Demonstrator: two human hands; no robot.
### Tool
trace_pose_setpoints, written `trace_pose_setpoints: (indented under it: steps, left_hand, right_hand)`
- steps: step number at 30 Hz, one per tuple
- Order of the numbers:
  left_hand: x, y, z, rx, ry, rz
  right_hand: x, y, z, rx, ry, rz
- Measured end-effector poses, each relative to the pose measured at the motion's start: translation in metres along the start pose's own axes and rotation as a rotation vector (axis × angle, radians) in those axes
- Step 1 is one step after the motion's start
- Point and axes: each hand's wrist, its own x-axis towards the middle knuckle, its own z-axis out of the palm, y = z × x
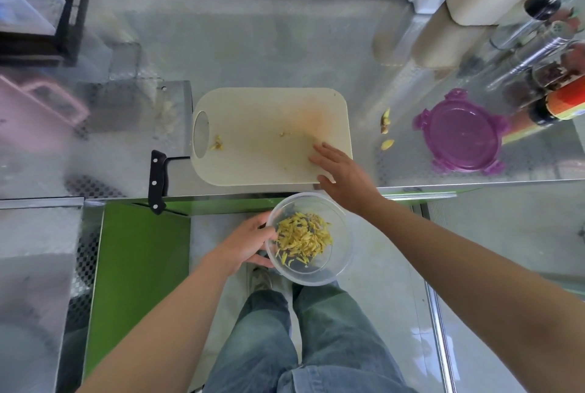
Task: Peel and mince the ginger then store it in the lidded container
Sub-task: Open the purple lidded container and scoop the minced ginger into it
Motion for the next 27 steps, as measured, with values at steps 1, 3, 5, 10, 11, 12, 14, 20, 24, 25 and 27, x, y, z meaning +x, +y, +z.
trace_pose_setpoints:
  steps: [1,3,5,10,11,12,14,20,24,25,27]
  left_hand:
    - [-0.001,0.000,0.000,-0.003,-0.008,0.003]
    - [-0.005,-0.001,-0.001,-0.006,-0.017,0.019]
    - [-0.011,-0.002,-0.001,0.014,-0.012,0.047]
    - [-0.027,-0.003,0.001,0.097,0.026,0.165]
    - [-0.030,-0.002,0.004,0.095,0.037,0.197]
    - [-0.033,0.001,0.007,0.084,0.053,0.226]
    - [-0.037,0.009,0.016,0.054,0.097,0.276]
    - [-0.028,0.051,0.058,0.032,0.189,0.389]
    - [-0.006,0.074,0.087,0.038,0.273,0.413]
    - [-0.002,0.079,0.095,0.041,0.297,0.410]
    - [0.004,0.089,0.108,0.034,0.341,0.410]
  right_hand:
    - [-0.006,-0.003,0.000,0.026,0.050,-0.006]
    - [-0.022,-0.009,-0.002,0.095,0.140,0.015]
    - [-0.041,-0.012,-0.003,0.128,0.171,0.078]
    - [-0.086,-0.014,-0.008,0.172,0.197,0.234]
    - [-0.092,-0.015,-0.010,0.195,0.229,0.262]
    - [-0.097,-0.017,-0.014,0.239,0.260,0.299]
    - [-0.103,-0.019,-0.025,0.370,0.318,0.400]
    - [-0.102,0.012,-0.063,0.401,0.360,0.599]
    - [-0.099,0.053,-0.082,0.154,0.213,0.667]
    - [-0.098,0.063,-0.087,0.106,0.193,0.662]
    - [-0.093,0.080,-0.097,0.033,0.167,0.638]
